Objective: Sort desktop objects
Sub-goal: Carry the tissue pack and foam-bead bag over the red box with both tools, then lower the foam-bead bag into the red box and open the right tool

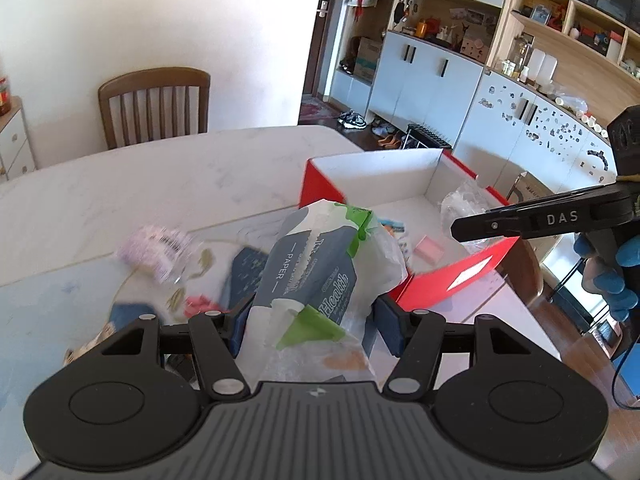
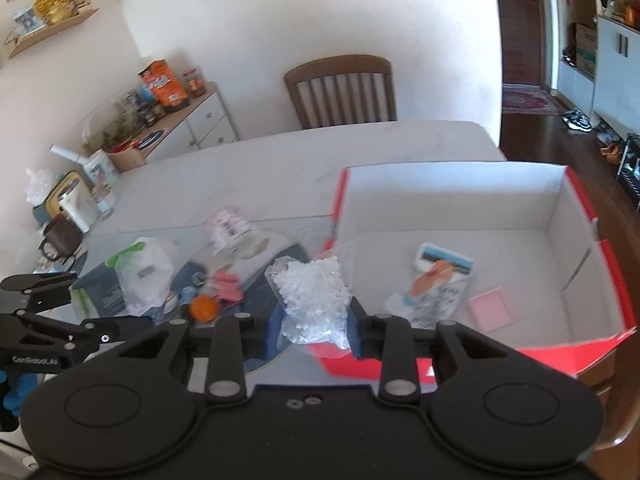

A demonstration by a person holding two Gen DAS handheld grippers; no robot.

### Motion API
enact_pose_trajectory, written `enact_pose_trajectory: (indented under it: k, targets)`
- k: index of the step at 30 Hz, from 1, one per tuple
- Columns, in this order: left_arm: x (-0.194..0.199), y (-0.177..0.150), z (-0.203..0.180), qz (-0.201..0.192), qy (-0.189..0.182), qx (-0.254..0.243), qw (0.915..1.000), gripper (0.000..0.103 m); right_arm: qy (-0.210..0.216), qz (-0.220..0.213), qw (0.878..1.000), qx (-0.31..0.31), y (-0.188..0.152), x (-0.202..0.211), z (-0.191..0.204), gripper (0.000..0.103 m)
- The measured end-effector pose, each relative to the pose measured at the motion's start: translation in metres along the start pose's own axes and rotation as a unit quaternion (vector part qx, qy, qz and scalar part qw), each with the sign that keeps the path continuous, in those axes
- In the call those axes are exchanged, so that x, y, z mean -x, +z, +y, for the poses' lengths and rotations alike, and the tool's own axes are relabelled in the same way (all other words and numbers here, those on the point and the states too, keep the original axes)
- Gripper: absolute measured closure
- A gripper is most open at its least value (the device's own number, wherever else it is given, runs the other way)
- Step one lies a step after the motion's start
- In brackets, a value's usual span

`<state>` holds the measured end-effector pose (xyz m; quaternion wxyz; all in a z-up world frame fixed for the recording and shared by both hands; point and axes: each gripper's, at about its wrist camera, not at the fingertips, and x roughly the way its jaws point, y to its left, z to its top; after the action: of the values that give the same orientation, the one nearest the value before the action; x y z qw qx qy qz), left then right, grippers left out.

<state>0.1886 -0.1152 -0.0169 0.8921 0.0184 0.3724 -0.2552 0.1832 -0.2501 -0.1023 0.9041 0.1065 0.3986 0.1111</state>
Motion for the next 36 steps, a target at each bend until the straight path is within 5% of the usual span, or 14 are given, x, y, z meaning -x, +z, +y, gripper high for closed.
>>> enact_pose_trajectory:
  k: [18, 36]
  targets:
    - [-0.079, 0.066, -0.081, 0.015, -0.034, -0.072, 0.9967, 0.042, -0.053, -0.005, 0.998, -0.031, 0.019, -0.004, -0.086, 0.071]
    - [-0.174, 0.08, -0.137, 0.082, -0.02, -0.159, 0.9837, 0.042, -0.082, 0.043, 0.995, -0.045, 0.036, -0.056, -0.136, 0.07]
